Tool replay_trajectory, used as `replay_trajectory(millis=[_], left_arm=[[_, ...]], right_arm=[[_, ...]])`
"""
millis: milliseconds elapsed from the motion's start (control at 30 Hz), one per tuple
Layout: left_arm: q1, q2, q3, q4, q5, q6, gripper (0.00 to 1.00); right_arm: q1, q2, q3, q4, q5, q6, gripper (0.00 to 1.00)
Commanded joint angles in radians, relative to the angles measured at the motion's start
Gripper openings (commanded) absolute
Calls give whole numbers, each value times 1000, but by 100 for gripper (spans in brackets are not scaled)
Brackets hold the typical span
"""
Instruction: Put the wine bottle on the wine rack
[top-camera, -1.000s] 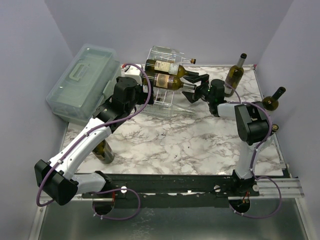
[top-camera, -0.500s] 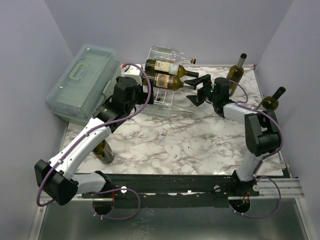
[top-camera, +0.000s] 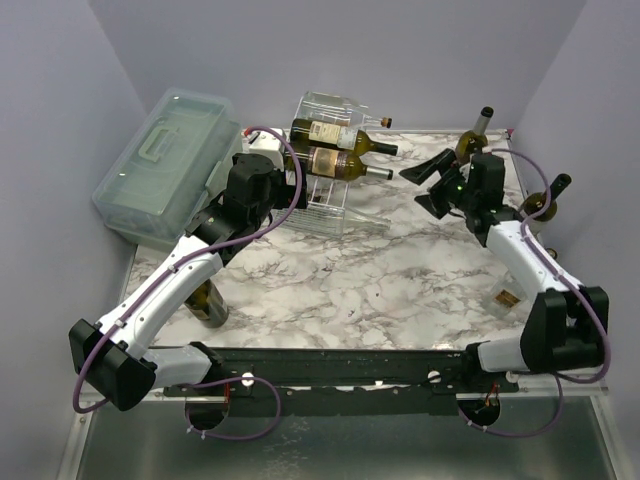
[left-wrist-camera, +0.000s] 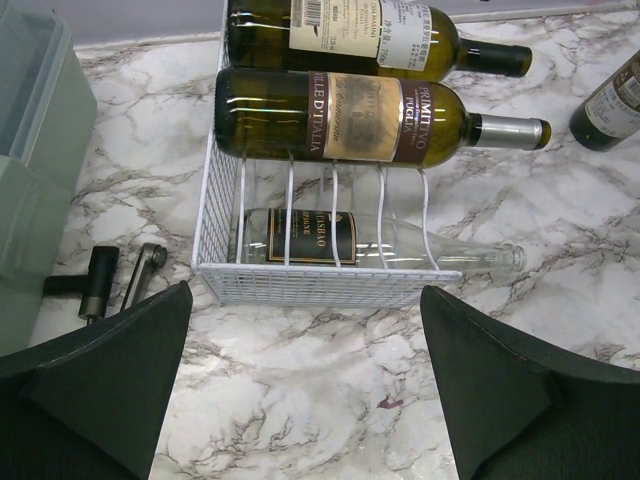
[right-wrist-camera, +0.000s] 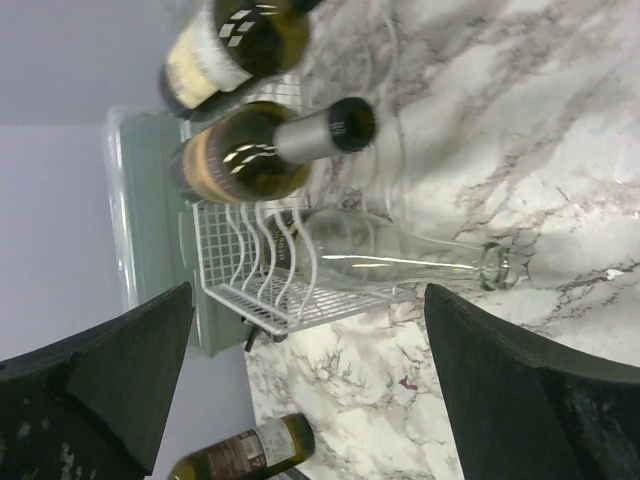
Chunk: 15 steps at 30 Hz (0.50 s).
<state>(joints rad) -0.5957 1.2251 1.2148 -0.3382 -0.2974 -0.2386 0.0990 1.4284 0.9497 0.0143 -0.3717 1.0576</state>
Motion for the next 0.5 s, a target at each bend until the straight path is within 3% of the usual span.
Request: replay_trajectory(millis=[0, 233, 467], left_arm=[[4, -9, -1, 10, 19, 2, 98], [4, -14, 0, 9, 44, -16, 99], [4, -21, 0, 10, 68, -31, 99]], right_arm=[[7, -147, 100, -240, 61, -278, 100], [7, -320, 246, -522, 210, -510, 100], [7, -447, 355, -728, 463, -647, 100]])
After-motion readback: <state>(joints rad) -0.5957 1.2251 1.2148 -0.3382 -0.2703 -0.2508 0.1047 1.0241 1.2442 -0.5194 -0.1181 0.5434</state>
